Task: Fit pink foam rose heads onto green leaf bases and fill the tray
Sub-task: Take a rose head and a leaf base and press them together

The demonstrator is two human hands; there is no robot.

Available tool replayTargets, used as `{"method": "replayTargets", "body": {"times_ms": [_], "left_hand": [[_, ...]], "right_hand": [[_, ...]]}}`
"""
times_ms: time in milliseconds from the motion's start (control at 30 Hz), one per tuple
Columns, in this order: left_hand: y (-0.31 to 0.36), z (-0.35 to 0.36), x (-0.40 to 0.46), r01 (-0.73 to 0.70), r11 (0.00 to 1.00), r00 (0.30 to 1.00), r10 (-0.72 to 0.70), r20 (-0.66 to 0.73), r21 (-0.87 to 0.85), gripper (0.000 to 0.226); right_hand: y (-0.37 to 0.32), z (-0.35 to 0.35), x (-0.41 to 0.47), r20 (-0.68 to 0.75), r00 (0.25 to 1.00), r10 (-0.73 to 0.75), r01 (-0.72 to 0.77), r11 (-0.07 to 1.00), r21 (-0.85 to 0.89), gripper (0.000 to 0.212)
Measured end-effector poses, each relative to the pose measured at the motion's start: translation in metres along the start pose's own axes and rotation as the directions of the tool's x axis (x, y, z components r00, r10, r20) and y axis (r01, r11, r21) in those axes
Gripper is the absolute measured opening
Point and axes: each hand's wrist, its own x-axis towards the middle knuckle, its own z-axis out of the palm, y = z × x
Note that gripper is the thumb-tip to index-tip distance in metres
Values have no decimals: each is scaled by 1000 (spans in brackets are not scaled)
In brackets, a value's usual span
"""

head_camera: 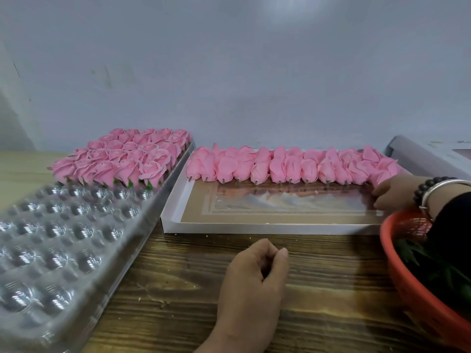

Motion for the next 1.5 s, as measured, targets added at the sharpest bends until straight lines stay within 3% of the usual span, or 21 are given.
{"method": "replayTargets", "body": {"times_ms": [100, 267, 400, 533, 600, 733, 800, 867, 1067, 1200, 1267, 1367, 1500], "left_hand": [[0, 0, -1, 5, 1000, 1000, -5, 11, 1, 30], [-1, 0, 1, 13, 1000, 1000, -13, -11, -26, 32], [-1, 1, 1, 18, 991, 999, -23, -37, -131, 32], [3, -7, 4, 89, 937, 996, -73, 60, -339, 25], [2, -11, 7, 168, 847, 985, -120, 126, -504, 44], [6, -16, 8, 285, 654, 947, -79, 312, -701, 88], [6, -20, 10, 325, 614, 922, -35, 387, -719, 88], [6, -24, 13, 355, 582, 894, 17, 447, -731, 78], [-1, -31, 16, 486, 524, 828, -20, 560, -700, 69], [-2, -32, 16, 509, 512, 816, -30, 578, -692, 55], [-1, -31, 16, 496, 553, 830, -75, 552, -670, 57], [3, -28, 13, 409, 662, 885, -118, 451, -629, 40], [4, -24, 12, 326, 696, 939, -159, 304, -640, 36]], "right_hand": [[-3, -4, -4, -37, 999, 12, -12, 1000, 12, 38], [-9, -18, -19, -218, 975, 32, 18, 975, 223, 43], [-24, -25, -46, -488, 873, -5, 281, 822, 494, 25], [-72, -19, -113, -577, 813, -84, 560, 389, 732, 20], [-93, -3, -144, -555, 813, -178, 581, 185, 792, 18], [-113, 38, -178, -403, 848, -344, 344, -222, 912, 20], [-114, 52, -179, -330, 861, -387, 148, -430, 891, 32], [-111, 59, -175, -271, 863, -426, -9, -550, 835, 39], [-111, 72, -167, -193, 834, -517, -186, -593, 784, 46], [-109, 74, -162, -189, 809, -556, -197, -560, 805, 24], [-110, 75, -162, -205, 804, -559, -178, -554, 813, 14], [-113, 75, -162, -223, 818, -530, -135, -555, 821, 18], [-114, 76, -161, -220, 867, -448, -73, -550, 832, 22]]}}
